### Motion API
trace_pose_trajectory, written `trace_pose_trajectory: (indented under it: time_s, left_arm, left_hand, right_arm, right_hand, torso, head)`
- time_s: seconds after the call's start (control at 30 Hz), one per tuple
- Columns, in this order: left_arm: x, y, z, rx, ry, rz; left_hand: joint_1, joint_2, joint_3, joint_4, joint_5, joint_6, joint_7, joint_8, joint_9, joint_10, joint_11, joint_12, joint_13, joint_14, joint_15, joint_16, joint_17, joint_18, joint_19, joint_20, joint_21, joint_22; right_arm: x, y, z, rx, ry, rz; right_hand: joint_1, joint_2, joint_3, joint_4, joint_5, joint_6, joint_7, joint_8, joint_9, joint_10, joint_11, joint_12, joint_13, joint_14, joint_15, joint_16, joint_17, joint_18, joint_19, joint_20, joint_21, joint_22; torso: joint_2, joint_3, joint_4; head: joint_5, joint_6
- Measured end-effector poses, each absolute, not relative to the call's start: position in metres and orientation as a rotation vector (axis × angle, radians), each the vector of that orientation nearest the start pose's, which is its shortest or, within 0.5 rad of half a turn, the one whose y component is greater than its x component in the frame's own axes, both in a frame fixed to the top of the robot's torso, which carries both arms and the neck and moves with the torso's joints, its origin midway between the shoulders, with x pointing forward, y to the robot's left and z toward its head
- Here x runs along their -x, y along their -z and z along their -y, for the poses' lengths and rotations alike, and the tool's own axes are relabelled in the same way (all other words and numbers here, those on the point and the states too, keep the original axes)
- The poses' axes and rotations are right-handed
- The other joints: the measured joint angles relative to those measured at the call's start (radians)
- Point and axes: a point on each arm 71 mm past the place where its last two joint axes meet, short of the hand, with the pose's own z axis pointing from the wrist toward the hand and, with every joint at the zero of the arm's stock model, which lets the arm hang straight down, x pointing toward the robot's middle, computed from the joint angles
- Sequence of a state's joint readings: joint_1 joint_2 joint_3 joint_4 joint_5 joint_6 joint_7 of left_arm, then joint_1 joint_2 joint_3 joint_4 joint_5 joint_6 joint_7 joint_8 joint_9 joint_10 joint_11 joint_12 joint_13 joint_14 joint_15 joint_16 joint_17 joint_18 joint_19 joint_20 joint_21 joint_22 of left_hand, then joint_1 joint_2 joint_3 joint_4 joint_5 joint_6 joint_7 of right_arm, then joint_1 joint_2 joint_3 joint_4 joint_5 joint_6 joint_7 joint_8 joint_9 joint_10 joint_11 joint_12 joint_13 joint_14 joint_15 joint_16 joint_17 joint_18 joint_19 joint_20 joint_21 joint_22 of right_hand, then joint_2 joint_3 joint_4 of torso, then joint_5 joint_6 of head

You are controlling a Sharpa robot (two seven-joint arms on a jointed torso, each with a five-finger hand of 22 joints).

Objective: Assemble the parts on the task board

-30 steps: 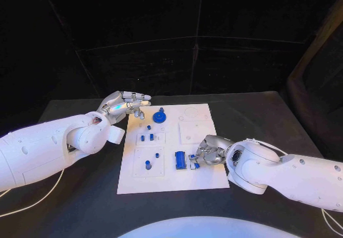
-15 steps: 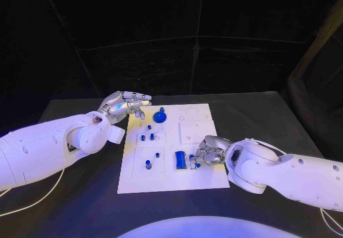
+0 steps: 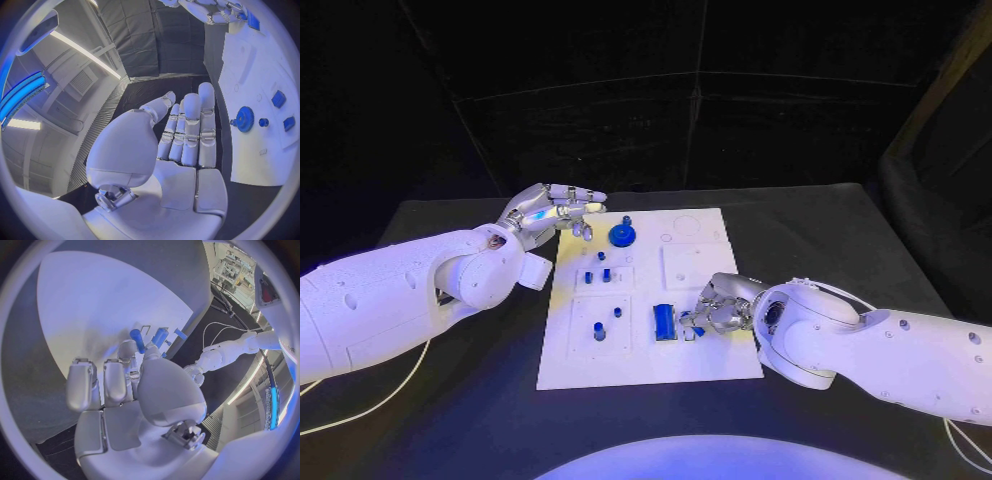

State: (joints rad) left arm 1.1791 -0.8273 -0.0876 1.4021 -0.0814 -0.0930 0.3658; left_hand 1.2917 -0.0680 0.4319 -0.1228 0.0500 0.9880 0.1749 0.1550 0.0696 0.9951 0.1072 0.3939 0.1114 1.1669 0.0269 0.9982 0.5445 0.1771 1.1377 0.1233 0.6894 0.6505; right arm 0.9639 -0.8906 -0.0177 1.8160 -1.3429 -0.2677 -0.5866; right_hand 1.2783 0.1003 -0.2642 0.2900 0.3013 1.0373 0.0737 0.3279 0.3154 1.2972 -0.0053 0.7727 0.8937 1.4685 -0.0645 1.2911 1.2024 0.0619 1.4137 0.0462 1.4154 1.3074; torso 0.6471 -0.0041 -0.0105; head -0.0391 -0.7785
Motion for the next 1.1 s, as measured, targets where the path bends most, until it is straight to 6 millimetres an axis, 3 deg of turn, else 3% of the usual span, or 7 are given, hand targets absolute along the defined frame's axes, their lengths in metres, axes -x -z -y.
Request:
trace_pose_trajectory:
  time_s: [0.47, 0.67, 0.73, 0.83, 1.1]
  left_arm:
    - [-0.4949, 0.2136, -0.2252, 1.041, 1.586, -1.599]
    - [-0.4949, 0.2137, -0.2252, 1.041, 1.586, -1.601]
    - [-0.4949, 0.2137, -0.2251, 1.041, 1.586, -1.601]
    - [-0.4949, 0.2138, -0.2251, 1.042, 1.586, -1.602]
    - [-0.4949, 0.2139, -0.2251, 1.042, 1.586, -1.604]
  left_hand:
    - [-0.004, 0.004, 0.0, 0.0, 0.0, 0.0, 0.0, 0.0, 0.0, 0.0, 0.0, 0.0, 0.0, 0.0, 0.0, 0.0, 0.0, 0.0, 0.0, 0.0, -0.004, 0.0]
    - [-0.004, 0.004, 0.0, 0.0, 0.0, 0.0, 0.0, 0.0, 0.0, 0.0, 0.0, 0.0, 0.0, 0.0, 0.0, 0.0, 0.0, 0.0, 0.0, 0.0, -0.004, 0.0]
    - [-0.004, 0.004, 0.0, 0.0, 0.0, -0.002, 0.002, 0.0, 0.0, 0.0, 0.0, 0.0, 0.0, 0.0, 0.0, 0.0, -0.001, 0.0, 0.0, 0.0, -0.004, 0.0]
    - [-0.004, 0.004, 0.0, 0.0, 0.0, -0.004, 0.004, 0.0, 0.0, -0.004, 0.004, 0.0, 0.0, 0.0, 0.0, 0.0, -0.001, 0.0, 0.0, 0.0, -0.004, -0.001]
    - [-0.004, 0.004, 0.0, 0.0, 0.0, -0.004, 0.004, 0.0, 0.0, -0.004, 0.004, 0.0, 0.0, 0.0, 0.0, 0.0, -0.001, 0.0, 0.0, 0.0, -0.004, -0.001]
  right_arm:
    - [-0.3817, 0.2657, 0.1656, -0.186, -0.518, -2.109]
    - [-0.3815, 0.2655, 0.1659, -0.179, -0.515, -2.108]
    - [-0.3815, 0.2654, 0.1661, -0.175, -0.514, -2.107]
    - [-0.3815, 0.2653, 0.1664, -0.17, -0.51, -2.106]
    - [-0.3818, 0.265, 0.167, -0.16, -0.502, -2.099]
  right_hand:
    - [-0.095, 0.032, -0.051, 0.002, -0.06, 0.012, -0.005, 0.0, 0.009, 0.01, -0.001, 0.02, 0.027, 0.0, 0.0, 0.007, 0.018, 0.0, 0.002, -0.002, 0.0, 0.0]
    - [-0.106, 0.041, -0.052, 0.004, -0.06, 0.016, -0.009, 0.0, 0.012, 0.02, -0.006, 0.037, 0.045, -0.004, -0.004, 0.012, 0.029, 0.0, 0.004, -0.004, 0.005, 0.0]
    - [-0.087, 0.053, -0.046, -0.011, -0.04, 0.019, -0.013, 0.0, 0.013, 0.025, -0.004, 0.04, 0.049, -0.004, -0.004, 0.018, 0.032, 0.0, 0.007, -0.007, 0.005, 0.0]
    - [-0.036, 0.053, -0.032, -0.035, -0.016, 0.019, -0.013, 0.0, 0.013, 0.025, -0.004, 0.04, 0.051, -0.004, -0.004, 0.018, 0.032, 0.0, 0.007, -0.007, 0.005, 0.001]
    - [0.015, 0.04, -0.022, -0.068, -0.013, 0.019, -0.013, 0.0, 0.015, 0.025, -0.004, 0.036, 0.052, -0.004, -0.004, 0.018, 0.032, 0.0, 0.007, -0.007, 0.005, 0.001]
  torso:
    - [0.0, 0.0002, -0.0001]
    - [0.0, 0.0005, -0.0003]
    - [0.0, 0.0006, -0.0003]
    - [0.0, 0.0005, -0.0003]
    - [0.0, 0.0002, -0.0003]
  head:
    - [0.0, 0.0]
    - [0.0, 0.0]
    - [0.0, 0.0]
    - [-0.001, 0.001]
    - [-0.002, 0.002]
